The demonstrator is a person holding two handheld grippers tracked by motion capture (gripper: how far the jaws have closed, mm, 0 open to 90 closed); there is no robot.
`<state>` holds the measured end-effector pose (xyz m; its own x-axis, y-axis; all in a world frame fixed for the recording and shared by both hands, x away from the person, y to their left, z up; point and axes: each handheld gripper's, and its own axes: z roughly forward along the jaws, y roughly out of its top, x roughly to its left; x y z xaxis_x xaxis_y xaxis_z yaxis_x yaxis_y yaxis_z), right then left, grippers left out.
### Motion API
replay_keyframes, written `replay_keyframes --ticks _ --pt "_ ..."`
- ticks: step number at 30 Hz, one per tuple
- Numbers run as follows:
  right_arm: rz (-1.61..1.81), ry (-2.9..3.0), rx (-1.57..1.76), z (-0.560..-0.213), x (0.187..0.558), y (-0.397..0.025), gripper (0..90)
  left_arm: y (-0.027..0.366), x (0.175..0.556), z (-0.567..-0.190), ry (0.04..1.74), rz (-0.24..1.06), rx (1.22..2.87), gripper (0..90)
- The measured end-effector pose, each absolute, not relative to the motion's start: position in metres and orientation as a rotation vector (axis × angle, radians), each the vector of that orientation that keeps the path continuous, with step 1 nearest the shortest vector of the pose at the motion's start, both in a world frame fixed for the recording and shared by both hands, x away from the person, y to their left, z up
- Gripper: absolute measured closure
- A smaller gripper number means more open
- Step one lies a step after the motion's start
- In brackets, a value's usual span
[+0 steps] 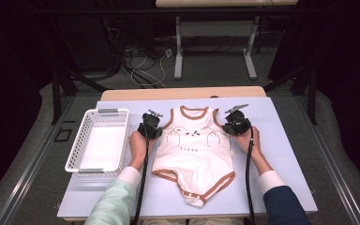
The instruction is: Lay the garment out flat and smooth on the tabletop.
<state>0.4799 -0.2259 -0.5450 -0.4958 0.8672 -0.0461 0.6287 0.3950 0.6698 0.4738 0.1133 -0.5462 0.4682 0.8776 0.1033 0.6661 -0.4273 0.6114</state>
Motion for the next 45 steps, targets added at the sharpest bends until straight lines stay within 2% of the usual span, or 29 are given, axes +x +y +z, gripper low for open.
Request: replay_keyframes --ticks 3,6,11,14,29,42,45 --pt "0.88 2.265 1.291 -0.54 0.472 -0.229 60.2 0.116 0.468 -0.542 1.278 0.541 2.217 52.6" --pt "0.912 2.282 1.274 -0.537 0.461 -0.232 50.9 0.117 0.458 -0.538 1.249 0.525 2.211 42.2" --pt "0.93 2.34 1.255 -0.536 0.444 -0.234 38.7 0.116 0.439 -0.534 1.187 0.482 2.199 33.2" --pt "0.94 2.384 1.242 -0.535 0.435 -0.234 35.3 0.116 0.428 -0.533 1.152 0.45 2.203 29.1" --pt "1.009 2.474 1.146 -0.53 0.394 -0.234 25.0 0.12 0.379 -0.528 0.999 0.392 2.222 15.7" --pt "1.007 2.518 1.1 -0.53 0.361 -0.235 22.0 0.131 0.351 -0.53 0.936 0.369 2.243 0.3" --pt "1.002 2.525 1.081 -0.53 0.356 -0.235 22.2 0.133 0.344 -0.532 0.933 0.364 2.246 0.3"
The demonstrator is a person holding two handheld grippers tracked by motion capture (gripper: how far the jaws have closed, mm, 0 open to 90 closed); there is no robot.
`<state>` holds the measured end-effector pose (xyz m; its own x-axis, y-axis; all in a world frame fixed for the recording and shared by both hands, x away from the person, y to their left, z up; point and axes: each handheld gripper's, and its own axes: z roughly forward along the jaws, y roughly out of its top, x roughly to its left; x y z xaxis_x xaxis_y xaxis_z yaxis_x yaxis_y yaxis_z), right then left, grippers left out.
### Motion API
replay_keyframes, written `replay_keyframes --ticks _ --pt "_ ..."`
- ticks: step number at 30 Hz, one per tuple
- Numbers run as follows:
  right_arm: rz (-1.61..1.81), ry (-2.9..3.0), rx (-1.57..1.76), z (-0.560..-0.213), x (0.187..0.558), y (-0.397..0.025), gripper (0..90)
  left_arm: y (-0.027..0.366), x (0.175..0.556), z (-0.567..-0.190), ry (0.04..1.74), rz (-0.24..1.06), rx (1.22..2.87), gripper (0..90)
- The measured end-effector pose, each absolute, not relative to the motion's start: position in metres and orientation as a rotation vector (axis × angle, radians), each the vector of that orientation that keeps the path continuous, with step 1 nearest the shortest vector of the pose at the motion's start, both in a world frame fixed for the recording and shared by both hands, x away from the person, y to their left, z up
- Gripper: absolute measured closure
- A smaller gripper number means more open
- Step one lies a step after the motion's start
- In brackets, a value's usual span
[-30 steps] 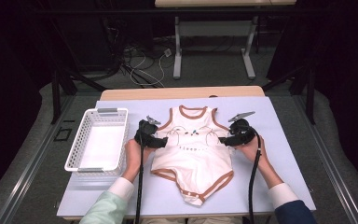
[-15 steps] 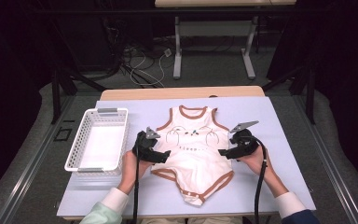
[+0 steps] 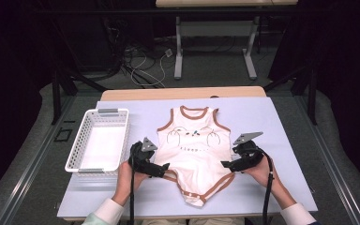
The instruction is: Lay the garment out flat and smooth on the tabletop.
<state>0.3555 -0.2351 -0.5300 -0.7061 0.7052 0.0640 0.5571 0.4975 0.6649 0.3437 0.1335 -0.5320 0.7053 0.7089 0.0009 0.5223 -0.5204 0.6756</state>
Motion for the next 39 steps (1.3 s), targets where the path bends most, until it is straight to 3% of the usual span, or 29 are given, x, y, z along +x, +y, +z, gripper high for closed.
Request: replay_keyframes --ticks 8,21,32,39 --pt "0.991 2.526 1.05 -0.531 0.344 -0.236 30.1 0.144 0.329 -0.528 0.934 0.394 2.242 0.3" --pt "0.967 2.522 1.002 -0.534 0.321 -0.238 60.7 0.151 0.314 -0.536 0.942 0.377 2.268 3.2" --pt "0.951 2.554 1.024 -0.543 0.313 -0.242 64.9 0.154 0.301 -0.542 0.894 0.375 2.328 37.1" --pt "0.929 2.58 1.026 -0.547 0.314 -0.239 76.3 0.156 0.304 -0.547 0.864 0.328 2.335 62.4"
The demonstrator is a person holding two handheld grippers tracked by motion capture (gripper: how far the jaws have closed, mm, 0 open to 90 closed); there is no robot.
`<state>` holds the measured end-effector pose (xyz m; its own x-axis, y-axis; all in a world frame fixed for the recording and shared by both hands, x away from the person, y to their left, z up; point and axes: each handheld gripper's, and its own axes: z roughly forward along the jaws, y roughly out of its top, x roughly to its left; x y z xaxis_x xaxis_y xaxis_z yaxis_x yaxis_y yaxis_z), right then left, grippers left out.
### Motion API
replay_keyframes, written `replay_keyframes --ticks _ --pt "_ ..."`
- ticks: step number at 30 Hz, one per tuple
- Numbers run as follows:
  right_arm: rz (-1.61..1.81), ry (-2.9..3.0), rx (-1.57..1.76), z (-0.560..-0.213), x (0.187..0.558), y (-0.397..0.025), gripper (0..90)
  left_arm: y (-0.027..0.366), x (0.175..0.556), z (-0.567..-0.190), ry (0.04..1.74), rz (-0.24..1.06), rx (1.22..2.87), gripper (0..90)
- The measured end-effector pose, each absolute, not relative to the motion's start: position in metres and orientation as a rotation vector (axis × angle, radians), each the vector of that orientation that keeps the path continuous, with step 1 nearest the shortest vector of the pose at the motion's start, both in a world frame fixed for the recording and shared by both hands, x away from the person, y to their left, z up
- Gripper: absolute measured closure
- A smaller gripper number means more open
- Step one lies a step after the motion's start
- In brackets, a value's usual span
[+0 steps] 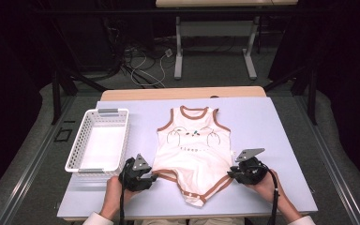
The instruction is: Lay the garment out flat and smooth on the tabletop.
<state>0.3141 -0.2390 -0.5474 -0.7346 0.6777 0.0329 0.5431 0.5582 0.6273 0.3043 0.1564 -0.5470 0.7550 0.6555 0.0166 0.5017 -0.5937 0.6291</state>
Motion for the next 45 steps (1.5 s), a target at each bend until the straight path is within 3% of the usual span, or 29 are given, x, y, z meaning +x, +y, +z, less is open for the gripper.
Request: replay_keyframes --ticks 6,16,45 --pt "0.94 2.573 1.003 -0.548 0.314 -0.237 86.0 0.153 0.306 -0.551 0.869 0.321 2.351 70.1" --pt "0.883 2.494 0.971 -0.546 0.318 -0.239 87.3 0.148 0.31 -0.551 0.869 0.357 2.342 81.7" --pt "0.695 2.32 1.077 -0.545 0.341 -0.246 86.9 0.132 0.336 -0.546 0.831 0.454 2.251 83.7"
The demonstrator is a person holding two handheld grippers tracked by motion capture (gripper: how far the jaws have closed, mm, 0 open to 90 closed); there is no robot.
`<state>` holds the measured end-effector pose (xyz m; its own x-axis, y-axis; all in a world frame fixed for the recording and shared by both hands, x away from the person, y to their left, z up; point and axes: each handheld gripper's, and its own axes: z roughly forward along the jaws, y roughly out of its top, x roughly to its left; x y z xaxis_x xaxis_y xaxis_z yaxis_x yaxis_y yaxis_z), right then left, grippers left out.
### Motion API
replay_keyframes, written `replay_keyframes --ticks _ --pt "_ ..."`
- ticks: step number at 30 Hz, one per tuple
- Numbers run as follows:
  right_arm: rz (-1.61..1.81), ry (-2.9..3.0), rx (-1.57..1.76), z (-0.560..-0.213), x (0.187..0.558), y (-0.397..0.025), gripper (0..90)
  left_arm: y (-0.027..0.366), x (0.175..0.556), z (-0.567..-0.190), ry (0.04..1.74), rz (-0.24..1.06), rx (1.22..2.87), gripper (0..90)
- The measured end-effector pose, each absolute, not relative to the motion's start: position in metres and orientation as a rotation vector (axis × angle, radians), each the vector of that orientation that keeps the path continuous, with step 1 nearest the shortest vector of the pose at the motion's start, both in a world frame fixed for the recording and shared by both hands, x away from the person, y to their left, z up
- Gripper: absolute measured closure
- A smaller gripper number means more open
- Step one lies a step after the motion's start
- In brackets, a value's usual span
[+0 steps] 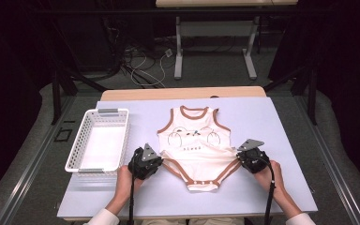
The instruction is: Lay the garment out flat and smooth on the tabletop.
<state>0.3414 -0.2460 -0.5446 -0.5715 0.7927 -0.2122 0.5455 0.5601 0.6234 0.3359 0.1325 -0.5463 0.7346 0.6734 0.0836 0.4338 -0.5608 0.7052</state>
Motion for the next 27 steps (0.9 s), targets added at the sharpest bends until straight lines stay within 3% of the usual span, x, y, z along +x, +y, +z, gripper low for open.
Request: replay_keyframes --ticks 5,8,13,18,27 --pt "0.695 2.348 1.086 -0.545 0.342 -0.247 80.9 0.133 0.338 -0.549 0.841 0.415 2.262 82.0" --pt "0.724 2.364 1.089 -0.541 0.339 -0.248 67.1 0.134 0.338 -0.55 0.844 0.394 2.259 79.1" --pt "0.843 2.393 1.045 -0.529 0.326 -0.243 54.3 0.134 0.335 -0.551 0.828 0.382 2.271 75.2" --pt "0.918 2.502 0.915 -0.526 0.311 -0.222 52.4 0.134 0.334 -0.552 0.823 0.381 2.289 77.2" --pt "0.959 2.69 0.744 -0.537 0.297 -0.18 57.8 0.135 0.333 -0.551 0.814 0.384 2.29 81.2"
